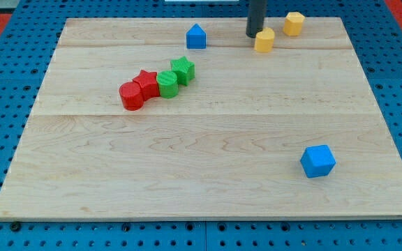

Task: Slide the blue triangle to the top left

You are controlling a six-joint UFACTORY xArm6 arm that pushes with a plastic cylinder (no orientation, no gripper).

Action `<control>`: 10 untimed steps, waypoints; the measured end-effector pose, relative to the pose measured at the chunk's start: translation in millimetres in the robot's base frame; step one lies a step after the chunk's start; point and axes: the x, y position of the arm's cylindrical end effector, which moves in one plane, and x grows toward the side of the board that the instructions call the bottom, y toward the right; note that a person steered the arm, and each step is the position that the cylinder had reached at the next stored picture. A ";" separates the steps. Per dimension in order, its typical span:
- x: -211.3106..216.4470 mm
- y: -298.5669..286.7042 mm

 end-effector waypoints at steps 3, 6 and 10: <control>-39.4 -100.3; 4.7 -194.6; -7.0 -234.3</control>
